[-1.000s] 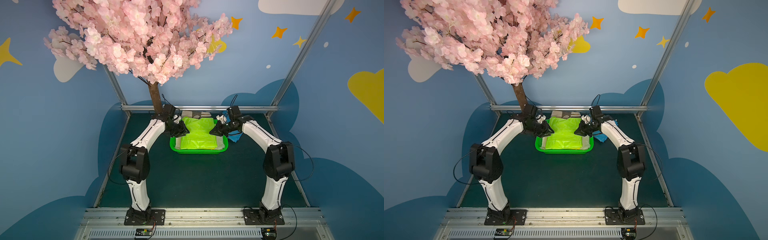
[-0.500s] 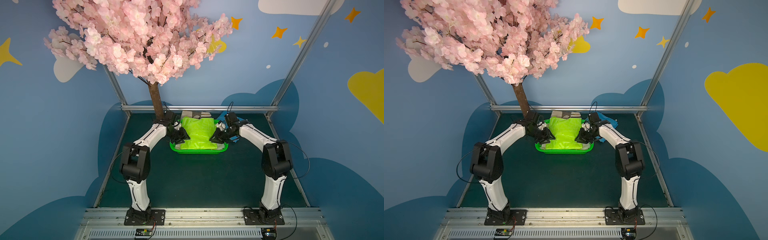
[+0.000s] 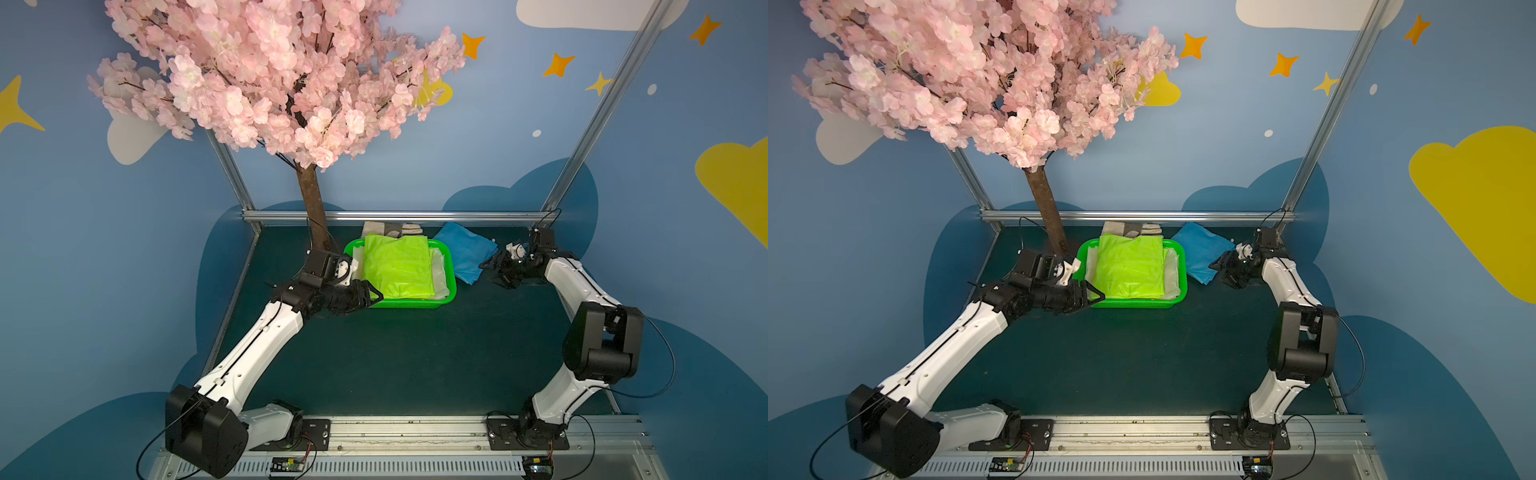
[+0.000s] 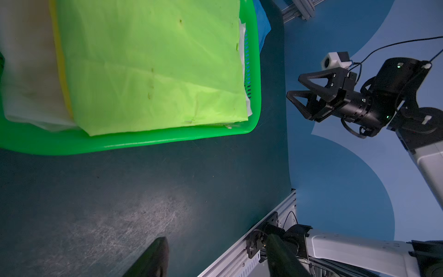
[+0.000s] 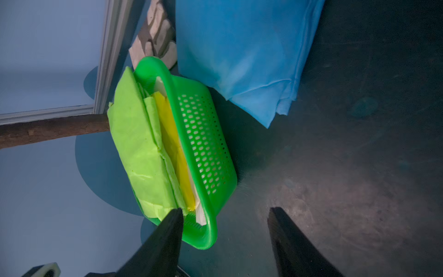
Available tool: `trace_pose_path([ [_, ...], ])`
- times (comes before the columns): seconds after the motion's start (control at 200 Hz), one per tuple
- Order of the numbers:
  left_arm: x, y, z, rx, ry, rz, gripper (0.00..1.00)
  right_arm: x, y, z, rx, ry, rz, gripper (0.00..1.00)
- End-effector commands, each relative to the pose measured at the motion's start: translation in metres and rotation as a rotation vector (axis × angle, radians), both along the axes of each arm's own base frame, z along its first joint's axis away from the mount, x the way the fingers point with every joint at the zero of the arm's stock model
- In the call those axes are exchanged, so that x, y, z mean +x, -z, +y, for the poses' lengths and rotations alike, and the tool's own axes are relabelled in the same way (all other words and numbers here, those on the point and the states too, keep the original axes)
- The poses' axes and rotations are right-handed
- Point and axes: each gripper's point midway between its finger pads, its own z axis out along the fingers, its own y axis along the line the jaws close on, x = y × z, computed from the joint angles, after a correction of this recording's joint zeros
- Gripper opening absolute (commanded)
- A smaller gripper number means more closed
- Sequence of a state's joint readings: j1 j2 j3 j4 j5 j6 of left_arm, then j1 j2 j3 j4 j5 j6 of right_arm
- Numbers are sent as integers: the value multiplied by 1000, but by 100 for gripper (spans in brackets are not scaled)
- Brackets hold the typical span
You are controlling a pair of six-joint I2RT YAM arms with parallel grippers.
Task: Put the folded raincoat in the basket
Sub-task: Move the raincoat to the center of the board.
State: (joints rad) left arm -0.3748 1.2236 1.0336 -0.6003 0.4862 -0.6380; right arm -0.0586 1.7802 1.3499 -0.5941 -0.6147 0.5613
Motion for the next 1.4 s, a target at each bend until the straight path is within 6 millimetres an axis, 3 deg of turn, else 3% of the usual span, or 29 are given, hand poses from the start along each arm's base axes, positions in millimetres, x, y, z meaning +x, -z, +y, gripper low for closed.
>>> trace_pose_path([
  [0.0, -12, 19, -1, -14, -8, 29, 69, 16, 14, 2, 39, 26, 16, 61],
  [0.09, -17, 34, 1, -6, -13, 59, 69, 33, 29, -2, 13, 56, 13, 61],
  [0.26, -22, 43, 2, 11, -6, 81, 69, 55, 58, -2, 36, 80, 75, 60],
  [0.546, -20, 46, 3, 28, -3, 76, 69, 67, 89, 7, 41, 76, 122, 57],
  [0.711, -19, 53, 10, 64, -34, 87, 69, 71, 107, 17, 54, 43, 133, 40],
  [0.906, -22, 58, 11, 69, -36, 92, 69, 66, 117, 18, 58, 29, 157, 6],
  [0.941, -21, 57, 12, 68, -38, 90, 69, 61, 116, 16, 58, 32, 167, 0],
  [1.046, -20, 56, 12, 69, -39, 86, 69, 37, 104, 2, 49, 49, 193, 0],
  [1.131, -19, 56, 11, 65, -40, 85, 69, 7, 91, -25, 54, 99, 207, 0],
  [1.221, -20, 56, 10, 57, -37, 88, 69, -33, 76, -68, 37, 190, 212, 0],
  [1.332, -20, 57, 9, 51, -34, 87, 70, -87, 67, -125, -14, 348, 234, 40],
  [1.397, -21, 58, 9, 48, -35, 89, 71, -107, 60, -144, -43, 401, 224, 52],
])
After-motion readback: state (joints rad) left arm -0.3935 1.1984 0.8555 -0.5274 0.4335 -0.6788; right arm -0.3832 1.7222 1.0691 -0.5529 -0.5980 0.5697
